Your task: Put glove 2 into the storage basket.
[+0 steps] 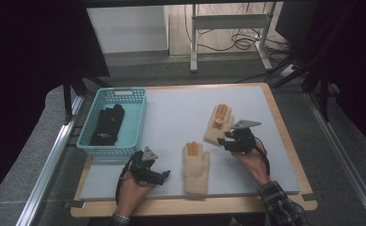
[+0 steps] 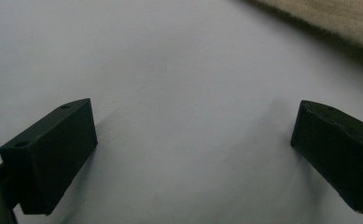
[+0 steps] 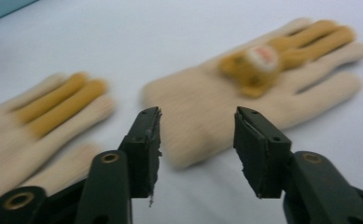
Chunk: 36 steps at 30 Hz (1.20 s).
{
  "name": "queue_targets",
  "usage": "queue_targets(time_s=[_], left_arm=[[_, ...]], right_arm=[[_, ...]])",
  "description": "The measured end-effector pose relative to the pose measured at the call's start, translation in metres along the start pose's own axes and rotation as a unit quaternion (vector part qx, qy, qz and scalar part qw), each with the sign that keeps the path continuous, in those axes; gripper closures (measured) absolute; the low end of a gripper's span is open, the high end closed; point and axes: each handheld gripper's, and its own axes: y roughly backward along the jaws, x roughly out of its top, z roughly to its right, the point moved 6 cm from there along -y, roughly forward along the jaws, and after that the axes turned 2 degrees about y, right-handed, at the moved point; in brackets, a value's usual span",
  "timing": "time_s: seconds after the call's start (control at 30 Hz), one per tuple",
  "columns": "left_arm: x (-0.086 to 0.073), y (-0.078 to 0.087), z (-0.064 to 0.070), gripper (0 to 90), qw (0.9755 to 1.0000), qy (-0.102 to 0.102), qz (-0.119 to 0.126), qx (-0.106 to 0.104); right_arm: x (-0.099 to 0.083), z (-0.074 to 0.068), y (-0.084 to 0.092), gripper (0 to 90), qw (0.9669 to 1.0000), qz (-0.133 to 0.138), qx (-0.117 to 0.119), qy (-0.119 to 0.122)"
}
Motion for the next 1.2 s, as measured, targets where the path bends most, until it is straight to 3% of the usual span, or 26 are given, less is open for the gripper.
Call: queue_targets(time_s=[0.2, 0.33, 0.43, 0.7, 0.77, 0.93, 1.07, 1.2], left_arm=[[0.0, 0.0, 0.0, 0.7, 1.0, 0.001, 0.001, 0.0], [0.0, 0.0, 0.0, 0.7, 1.0, 0.001, 0.0, 0.0], [0.0, 0.0, 0.0, 0.7, 1.0, 0.001, 0.0, 0.0], [0.0, 0.0, 0.0, 0.7, 1.0, 0.001, 0.0, -0.001], [0.0, 0.0, 0.0, 0.6, 1.0, 0.001, 0.0, 0.0], [0.0, 0.0, 0.0, 0.7, 1.0, 0.001, 0.0, 0.0], [0.0, 0.0, 0.0, 0.7, 1.0, 0.001, 0.0, 0.0], [0.0, 0.0, 0.0, 0.7, 1.0, -0.001, 0.0, 0.0]], right_arm=[[0.017, 0.029, -0.022, 44.3, 0.9994, 0.004, -0.03, -0.016], [0.025, 0.038, -0.035, 42.9, 0.9995, 0.003, -0.029, -0.012], [0.026, 0.039, -0.044, 41.1, 0.9993, -0.003, -0.028, -0.023], [0.024, 0.037, -0.07, 35.0, 0.9977, -0.021, -0.056, -0.032], [0.024, 0.038, -0.073, 36.4, 0.9973, -0.022, -0.065, -0.028], [0.024, 0.037, -0.074, 56.1, 0.9973, -0.028, -0.066, -0.017], [0.025, 0.036, -0.069, 59.8, 0.9973, -0.033, -0.065, 0.0], [0.029, 0.034, -0.06, 59.8, 0.998, -0.019, -0.061, 0.001]])
